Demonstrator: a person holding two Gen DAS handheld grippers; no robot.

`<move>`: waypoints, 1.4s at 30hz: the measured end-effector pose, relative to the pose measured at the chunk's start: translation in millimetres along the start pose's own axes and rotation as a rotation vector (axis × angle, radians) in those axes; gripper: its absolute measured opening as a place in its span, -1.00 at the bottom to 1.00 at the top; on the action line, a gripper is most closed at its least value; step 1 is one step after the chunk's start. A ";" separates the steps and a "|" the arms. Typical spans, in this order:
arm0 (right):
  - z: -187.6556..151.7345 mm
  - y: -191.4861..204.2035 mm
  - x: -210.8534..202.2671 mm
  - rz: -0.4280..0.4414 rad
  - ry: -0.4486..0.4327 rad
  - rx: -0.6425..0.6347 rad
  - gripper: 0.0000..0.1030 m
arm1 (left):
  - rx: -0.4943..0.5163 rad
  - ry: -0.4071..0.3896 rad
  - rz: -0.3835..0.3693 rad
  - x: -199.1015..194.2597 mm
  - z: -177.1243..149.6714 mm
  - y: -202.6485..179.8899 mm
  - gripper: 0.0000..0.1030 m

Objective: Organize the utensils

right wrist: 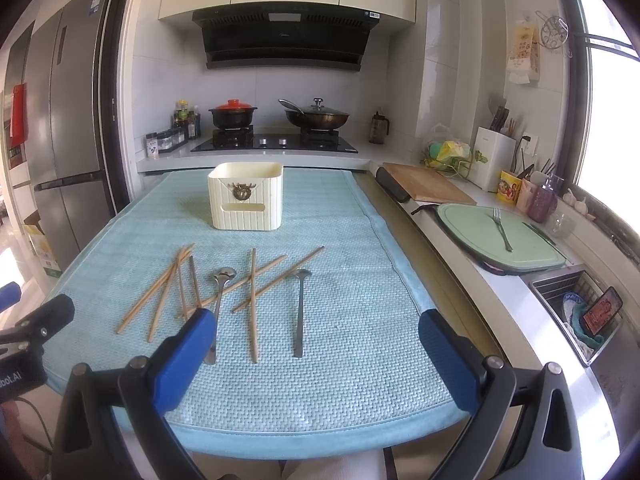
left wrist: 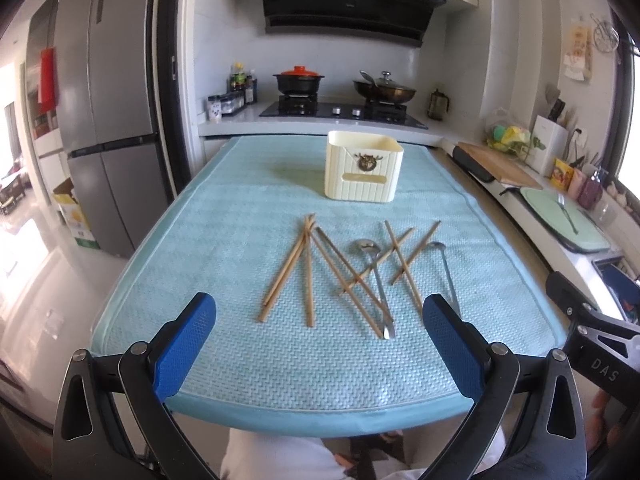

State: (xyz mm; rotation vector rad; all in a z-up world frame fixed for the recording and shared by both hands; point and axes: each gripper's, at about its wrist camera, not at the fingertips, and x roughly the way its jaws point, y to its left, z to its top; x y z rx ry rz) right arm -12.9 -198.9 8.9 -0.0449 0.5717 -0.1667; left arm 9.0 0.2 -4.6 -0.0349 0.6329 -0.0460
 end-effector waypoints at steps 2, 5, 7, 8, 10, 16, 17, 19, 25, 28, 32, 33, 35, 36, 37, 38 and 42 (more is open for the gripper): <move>0.4 0.3 0.1 -0.002 0.001 0.001 1.00 | 0.024 0.003 0.010 0.8 0.3 -1.8 0.99; 0.9 -0.8 1.1 -0.004 0.001 0.003 1.00 | 0.043 0.016 0.038 3.9 0.0 -4.0 0.99; 0.7 -1.2 1.3 -0.004 0.001 0.002 1.00 | 0.045 0.027 0.044 6.4 -0.3 -3.4 0.99; 0.2 -1.0 1.0 -0.003 0.002 0.001 1.00 | 0.041 0.034 0.038 8.0 0.1 -2.4 0.99; -0.1 -1.3 2.0 -0.003 0.002 0.001 1.00 | 0.023 0.037 0.027 9.1 -1.2 1.4 0.99; -0.5 -3.1 2.9 0.009 -0.009 0.002 1.00 | -0.001 0.006 0.035 9.7 0.2 14.2 0.99; -0.1 -3.8 3.8 0.014 -0.011 0.003 1.00 | 0.002 -0.004 0.050 10.3 1.6 16.3 0.99; 0.4 -2.3 5.7 0.015 -0.015 0.000 1.00 | 0.003 -0.011 0.065 13.0 3.2 23.5 0.99; 1.9 -9.6 12.3 0.027 -0.042 -0.001 1.00 | -0.017 -0.009 0.073 25.6 5.0 46.2 0.99; 0.0 -15.6 18.5 0.064 -0.053 0.002 1.00 | -0.020 -0.010 0.083 35.4 1.0 53.1 0.99; -4.8 -19.7 36.0 0.119 -0.038 0.010 1.00 | 0.014 0.039 0.077 55.2 -5.4 53.5 0.99; -7.1 -18.9 39.5 0.125 -0.036 0.009 1.00 | 0.025 0.053 0.076 60.0 -6.9 52.8 0.99; -10.4 -20.6 46.2 0.146 -0.041 0.021 1.00 | 0.019 0.078 0.077 68.8 -10.5 53.9 0.99; -12.1 -22.1 49.5 0.161 -0.041 0.031 1.00 | 0.006 0.095 0.074 74.3 -12.0 55.5 0.99; -13.4 -23.2 53.6 0.171 -0.036 0.039 1.00 | 0.001 0.116 0.071 79.3 -13.5 56.7 0.99; -14.6 -24.0 57.7 0.182 -0.031 0.044 1.00 | 0.000 0.130 0.062 84.3 -14.7 57.9 0.99; -18.8 -25.1 67.6 0.214 -0.025 0.043 1.00 | -0.015 0.137 0.000 98.4 -16.9 68.9 0.99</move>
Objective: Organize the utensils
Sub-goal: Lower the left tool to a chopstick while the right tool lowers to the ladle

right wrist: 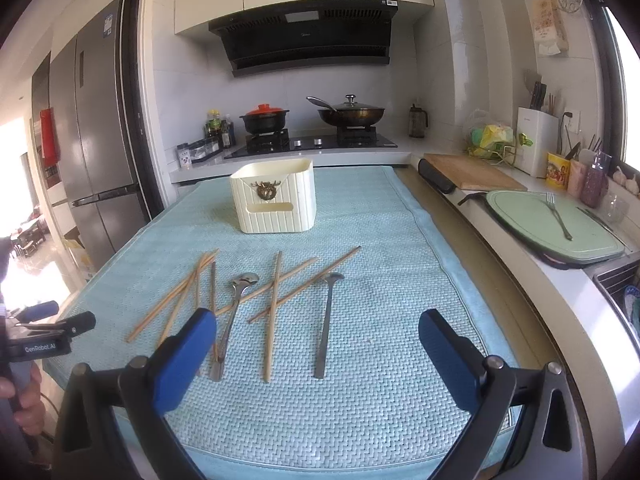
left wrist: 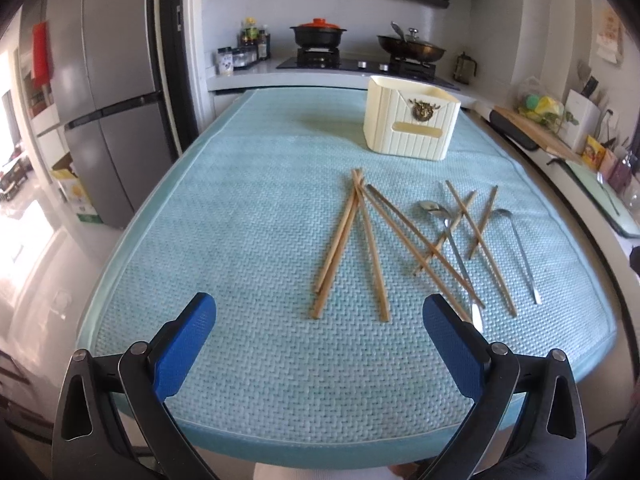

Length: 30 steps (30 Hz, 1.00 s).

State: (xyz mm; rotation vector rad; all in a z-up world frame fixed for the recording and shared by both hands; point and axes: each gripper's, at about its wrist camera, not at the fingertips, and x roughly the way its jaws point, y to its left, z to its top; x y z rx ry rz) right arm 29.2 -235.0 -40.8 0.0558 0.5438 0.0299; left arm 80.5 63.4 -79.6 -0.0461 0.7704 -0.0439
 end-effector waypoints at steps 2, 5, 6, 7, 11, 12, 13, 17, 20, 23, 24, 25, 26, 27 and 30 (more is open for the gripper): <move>-1.8 -2.8 7.8 0.009 0.016 0.009 1.00 | -0.007 0.015 -0.022 10.3 4.4 6.4 0.99; -4.6 -6.0 19.1 0.031 0.049 0.021 1.00 | -0.001 0.033 -0.027 28.9 16.6 13.1 0.99; -6.0 -4.6 22.7 0.016 0.063 0.009 1.00 | 0.007 0.039 -0.033 35.8 21.4 14.3 0.99; -6.7 -2.8 27.6 0.000 0.084 -0.010 1.00 | 0.016 0.046 -0.040 43.2 26.3 15.1 0.99; -9.4 -0.9 44.1 -0.030 0.144 -0.037 1.00 | 0.064 0.060 -0.058 76.4 47.1 16.0 0.99; -9.5 -1.9 47.0 -0.023 0.150 -0.029 1.00 | 0.077 0.062 -0.060 85.8 52.1 16.2 0.99; -9.7 -4.0 50.0 -0.020 0.157 -0.021 1.00 | 0.090 0.068 -0.063 96.1 56.7 16.1 0.99; -9.1 -11.0 62.7 -0.027 0.189 0.007 1.00 | 0.139 0.114 -0.058 134.9 67.9 16.9 0.99; -8.1 -14.8 69.5 -0.033 0.202 0.023 1.00 | 0.183 0.142 -0.034 156.3 71.5 14.4 0.99; -6.5 -14.9 74.0 -0.035 0.207 0.021 1.00 | 0.214 0.161 -0.026 171.4 75.1 13.5 0.99; -6.2 -14.5 75.7 -0.036 0.209 0.019 1.00 | 0.221 0.165 -0.028 174.6 75.9 12.8 0.99; -6.2 -13.8 77.5 -0.035 0.213 0.018 1.00 | 0.228 0.168 -0.034 176.8 76.1 11.7 0.99; -6.2 -13.1 79.3 -0.033 0.217 0.018 1.00 | 0.237 0.173 -0.037 179.0 76.6 11.2 0.99; -5.6 -13.1 81.5 -0.030 0.221 0.019 1.00 | 0.246 0.178 -0.035 181.8 77.3 9.5 0.99; -4.8 -10.7 86.3 -0.024 0.228 0.018 1.00 | 0.247 0.188 -0.047 187.3 78.4 10.4 0.99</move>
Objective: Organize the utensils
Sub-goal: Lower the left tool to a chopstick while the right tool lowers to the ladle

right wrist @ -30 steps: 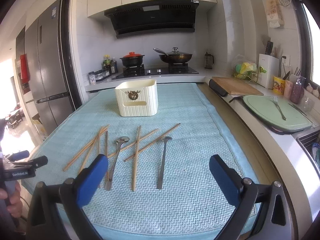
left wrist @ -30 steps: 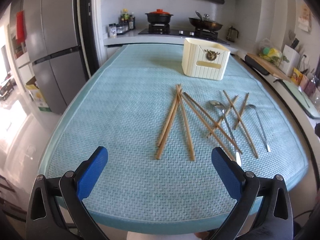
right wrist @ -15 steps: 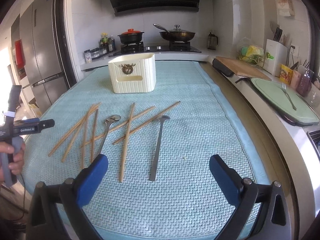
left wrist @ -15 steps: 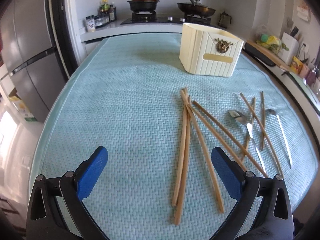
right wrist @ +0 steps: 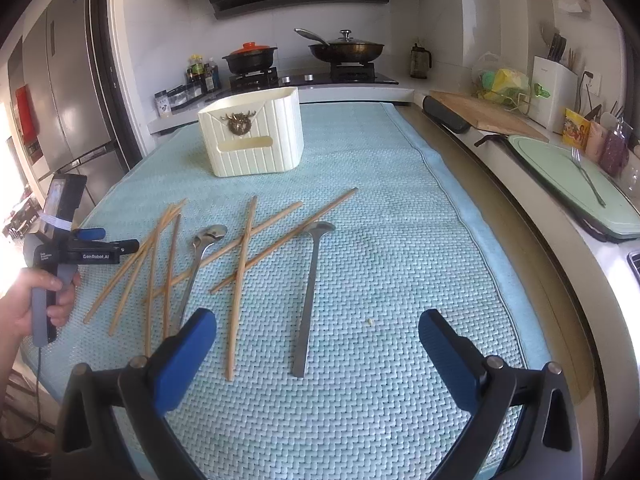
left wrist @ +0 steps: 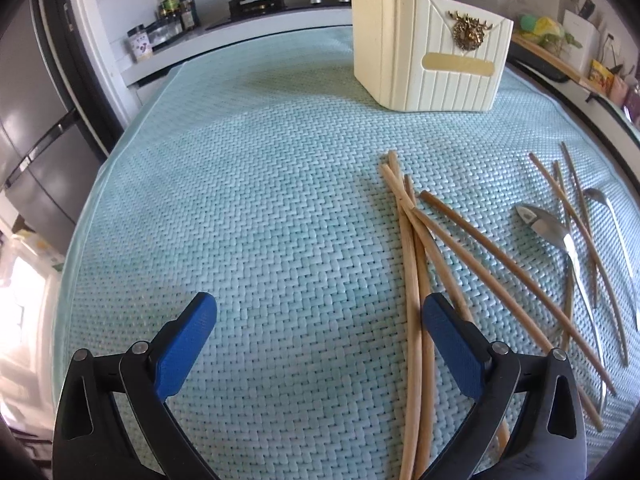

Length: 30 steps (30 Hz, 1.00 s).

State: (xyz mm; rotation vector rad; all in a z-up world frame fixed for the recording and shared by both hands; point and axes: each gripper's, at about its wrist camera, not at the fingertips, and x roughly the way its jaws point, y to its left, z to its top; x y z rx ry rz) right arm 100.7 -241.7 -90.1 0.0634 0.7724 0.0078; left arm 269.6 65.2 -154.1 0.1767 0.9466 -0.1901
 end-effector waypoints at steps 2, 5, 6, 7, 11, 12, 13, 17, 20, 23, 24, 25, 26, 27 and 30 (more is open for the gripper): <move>2.3 1.0 2.4 0.002 0.001 -0.003 1.00 | -0.020 0.009 -0.014 2.8 3.3 4.1 0.99; 4.0 1.9 5.0 0.001 0.003 -0.004 1.00 | -0.033 0.026 -0.014 9.0 6.5 7.6 0.98; 4.7 1.6 6.2 0.000 0.005 -0.004 1.00 | -0.020 0.040 -0.010 12.9 6.6 6.1 0.99; 5.2 1.4 7.5 -0.003 0.008 -0.002 1.00 | -0.020 0.024 -0.024 11.8 6.1 5.6 0.99; 7.0 -1.2 12.0 -0.011 0.018 0.004 1.00 | 0.016 0.027 -0.030 11.6 8.8 1.1 0.99; 7.0 -1.6 13.2 -0.012 0.020 0.003 1.00 | 0.016 0.027 -0.031 11.9 9.5 1.4 0.99; 7.2 -1.6 15.1 -0.015 0.024 -0.001 1.00 | 0.008 0.031 -0.033 12.9 10.7 2.6 0.99; 11.4 -2.5 35.7 -0.019 0.069 -0.035 1.00 | -0.017 0.039 -0.045 20.2 18.8 6.1 0.99; 17.3 -4.1 59.8 -0.009 0.121 -0.056 1.00 | -0.012 0.046 -0.063 24.7 26.9 2.2 0.92; 27.4 -3.4 87.2 0.018 0.178 -0.074 0.99 | 0.016 0.056 -0.083 25.3 35.9 -3.5 0.62; 31.9 -3.0 97.0 0.033 0.200 -0.076 0.98 | 0.027 0.062 -0.096 24.9 38.2 -5.2 0.56; 36.3 -2.7 106.4 0.047 0.221 -0.076 0.96 | 0.036 0.068 -0.103 24.6 40.1 -6.6 0.46; 40.7 -2.4 115.6 0.052 0.243 -0.077 0.88 | 0.041 0.073 -0.107 24.4 41.4 -7.2 0.36; 44.8 -1.8 124.1 0.059 0.261 -0.080 0.78 | 0.043 0.076 -0.111 24.3 42.8 -7.2 0.30; 54.0 -1.7 145.9 0.071 0.318 -0.072 0.32 | 0.049 0.087 -0.119 26.0 48.4 -7.8 0.06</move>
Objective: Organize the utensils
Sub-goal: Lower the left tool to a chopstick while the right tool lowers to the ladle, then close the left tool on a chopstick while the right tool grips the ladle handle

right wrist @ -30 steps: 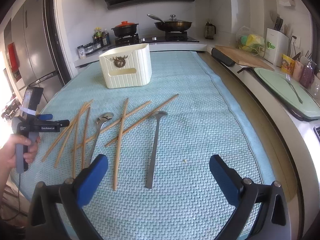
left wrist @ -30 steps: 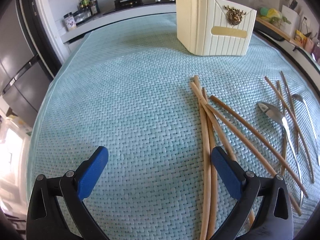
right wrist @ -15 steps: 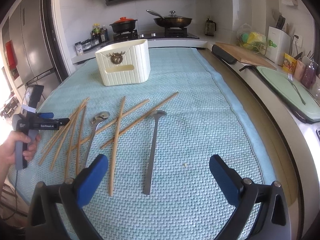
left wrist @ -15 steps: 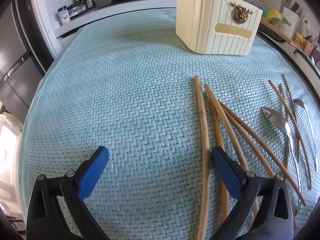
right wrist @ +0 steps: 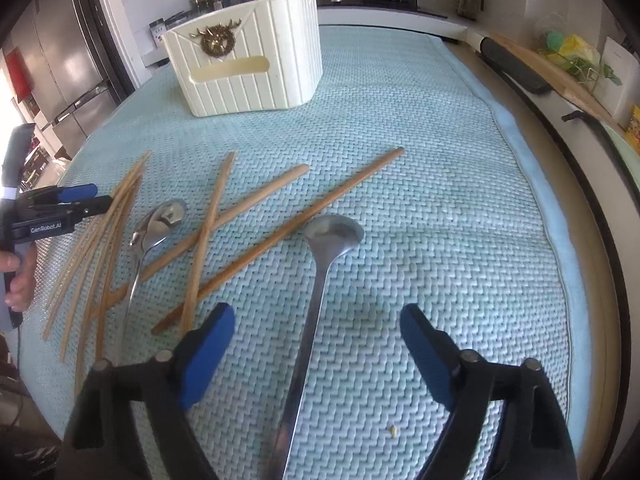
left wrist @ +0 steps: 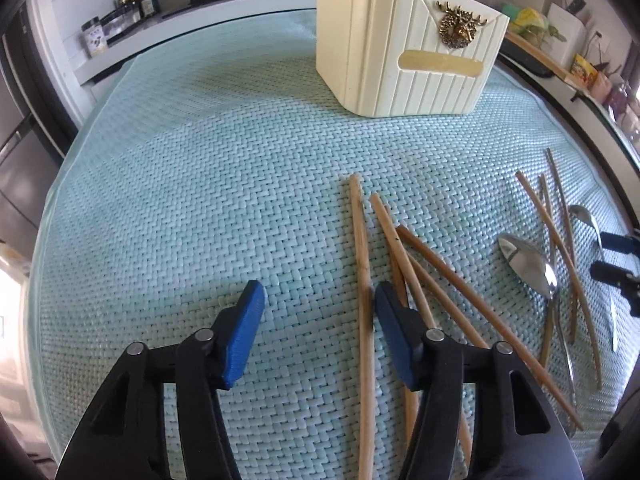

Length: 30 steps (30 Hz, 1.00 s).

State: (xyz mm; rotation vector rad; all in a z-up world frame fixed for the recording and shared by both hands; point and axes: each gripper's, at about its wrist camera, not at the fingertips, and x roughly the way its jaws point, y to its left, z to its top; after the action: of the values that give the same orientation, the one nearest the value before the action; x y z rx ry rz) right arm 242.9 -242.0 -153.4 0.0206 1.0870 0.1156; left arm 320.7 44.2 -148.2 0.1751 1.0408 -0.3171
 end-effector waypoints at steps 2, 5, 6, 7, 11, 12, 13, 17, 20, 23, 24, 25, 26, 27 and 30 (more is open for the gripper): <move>9.2 1.2 2.5 -0.004 -0.001 -0.013 0.18 | 0.009 0.005 0.002 1.1 3.6 -2.8 -0.11; 23.4 1.0 7.9 0.046 0.023 -0.006 -0.28 | 0.032 0.004 -0.006 2.3 7.4 -13.2 -0.45; 27.4 0.6 9.8 0.058 0.028 -0.004 -0.58 | 0.037 0.004 -0.016 2.1 7.3 -15.8 -0.58; 30.3 -0.3 11.1 0.078 0.032 0.004 -0.70 | 0.040 0.006 -0.025 2.8 8.9 -18.4 -0.85; 36.7 -1.0 6.7 0.134 0.014 0.015 -0.92 | 0.014 -0.008 -0.039 1.8 7.8 -28.0 -0.92; 36.6 -0.4 2.9 0.145 0.004 0.015 -0.93 | -0.003 -0.016 -0.046 0.5 7.2 -26.7 -0.92; 35.6 -0.2 -2.5 0.153 -0.008 0.015 -0.93 | -0.020 -0.028 -0.053 -2.4 6.6 -24.6 -0.92; 32.2 2.5 -26.5 0.172 -0.067 0.013 -0.95 | -0.080 -0.123 -0.081 -33.4 2.0 -18.6 -0.92; 28.3 2.7 -45.7 0.189 -0.114 0.024 -0.95 | -0.115 -0.203 -0.090 -58.4 3.7 -6.3 -0.92; 28.5 3.8 -65.9 0.192 -0.167 0.015 -0.95 | -0.152 -0.261 -0.092 -79.4 5.3 5.1 -0.92; 29.2 2.8 -75.9 0.195 -0.184 0.012 -0.95 | -0.163 -0.277 -0.094 -86.2 4.8 7.2 -0.92; 25.5 2.3 -83.0 0.199 -0.203 0.010 -0.95 | -0.176 -0.296 -0.098 -93.3 3.9 9.7 -0.92; 27.2 1.7 -91.2 0.202 -0.221 0.004 -0.95 | -0.187 -0.315 -0.101 -98.2 3.6 10.9 -0.92; 26.3 4.5 -98.7 0.199 -0.240 -0.004 -0.95 | -0.198 -0.336 -0.102 -105.1 3.8 12.2 -0.92; 22.4 7.3 -114.9 0.175 -0.300 -0.035 -0.95 | -0.231 -0.387 -0.113 -114.7 0.3 15.0 -0.92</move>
State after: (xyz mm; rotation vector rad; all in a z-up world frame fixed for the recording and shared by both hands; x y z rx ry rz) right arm 209.2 -245.8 -41.1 0.0990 0.7825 0.2799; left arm 272.6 78.2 -48.6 -0.1503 0.6968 -0.3153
